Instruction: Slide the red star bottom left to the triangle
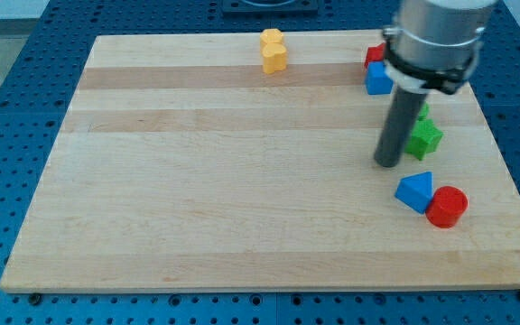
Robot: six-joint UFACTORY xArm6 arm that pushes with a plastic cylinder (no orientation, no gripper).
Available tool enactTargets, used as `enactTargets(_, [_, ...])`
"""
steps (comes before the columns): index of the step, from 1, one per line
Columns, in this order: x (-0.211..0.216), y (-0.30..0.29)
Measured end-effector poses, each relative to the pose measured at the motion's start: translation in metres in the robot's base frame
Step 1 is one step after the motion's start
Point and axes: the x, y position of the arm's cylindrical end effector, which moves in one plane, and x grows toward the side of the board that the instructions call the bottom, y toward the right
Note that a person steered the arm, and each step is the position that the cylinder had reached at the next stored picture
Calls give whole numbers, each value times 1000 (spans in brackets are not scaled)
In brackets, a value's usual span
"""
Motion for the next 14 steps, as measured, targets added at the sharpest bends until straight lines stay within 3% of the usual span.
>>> enactTargets(4, [-6,-4])
enactTargets(5, [-53,-22])
enactTargets(7, [-83,-30])
enactTargets(11, [-222,-47])
enactTargets(12, [-244,-21])
enactTargets(14, [-236,69])
